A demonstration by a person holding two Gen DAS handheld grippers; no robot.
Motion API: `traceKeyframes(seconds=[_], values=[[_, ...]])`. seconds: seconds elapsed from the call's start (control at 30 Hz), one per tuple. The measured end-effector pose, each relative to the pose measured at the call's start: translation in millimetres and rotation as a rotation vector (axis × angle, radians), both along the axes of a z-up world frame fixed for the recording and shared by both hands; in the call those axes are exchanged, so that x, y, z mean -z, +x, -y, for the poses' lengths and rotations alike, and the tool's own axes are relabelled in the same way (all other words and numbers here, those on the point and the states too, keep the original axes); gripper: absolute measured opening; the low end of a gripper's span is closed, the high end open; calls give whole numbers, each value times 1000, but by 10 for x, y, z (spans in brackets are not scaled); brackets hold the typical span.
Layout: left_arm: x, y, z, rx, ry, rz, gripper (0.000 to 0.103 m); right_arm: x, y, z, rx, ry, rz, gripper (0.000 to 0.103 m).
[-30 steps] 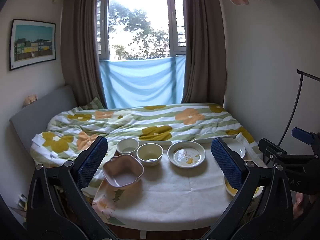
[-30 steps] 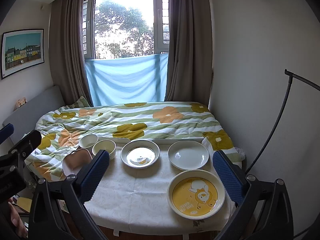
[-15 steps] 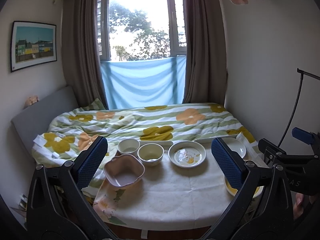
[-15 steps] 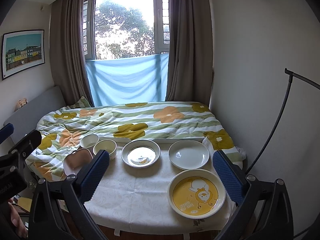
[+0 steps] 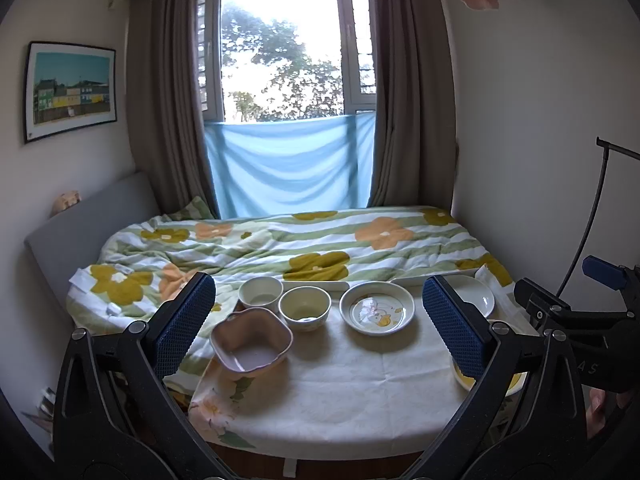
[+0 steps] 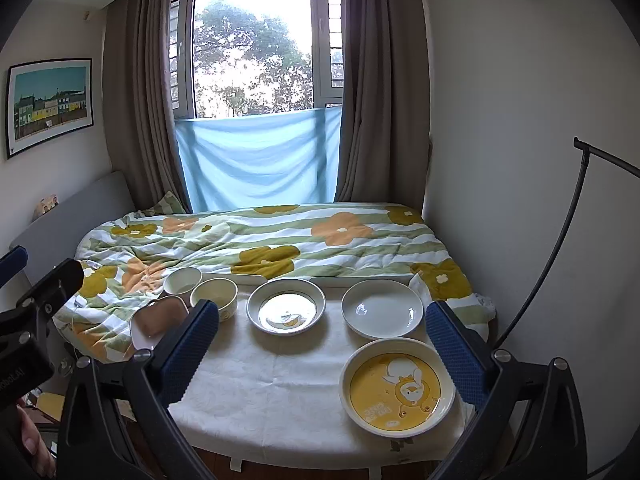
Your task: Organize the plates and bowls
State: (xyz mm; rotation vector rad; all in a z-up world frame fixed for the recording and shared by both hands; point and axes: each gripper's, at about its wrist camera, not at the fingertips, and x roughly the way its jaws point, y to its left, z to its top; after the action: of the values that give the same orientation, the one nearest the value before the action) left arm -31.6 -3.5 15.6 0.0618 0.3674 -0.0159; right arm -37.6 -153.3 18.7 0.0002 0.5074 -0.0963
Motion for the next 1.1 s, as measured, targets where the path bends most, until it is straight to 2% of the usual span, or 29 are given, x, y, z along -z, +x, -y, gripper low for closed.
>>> traceKeyframes(seconds=[0.47,0.6,0.73,0.87,1.1], values=[[11,7,13,1,3,-1,103,-12,-2,4,4,7,0,103],[-3,83,-14,10,6,-29,103,-5,25,36,4,21,-11,103],[70,293,-3,61,26,-95,103,78,60,135,38,71,-45,103],[273,601,75,153,46,-184,103,288,71,331,118,124,-101,103],[909,1158,599,382,62,-379,103,782,17,797,273,175,-225,103]])
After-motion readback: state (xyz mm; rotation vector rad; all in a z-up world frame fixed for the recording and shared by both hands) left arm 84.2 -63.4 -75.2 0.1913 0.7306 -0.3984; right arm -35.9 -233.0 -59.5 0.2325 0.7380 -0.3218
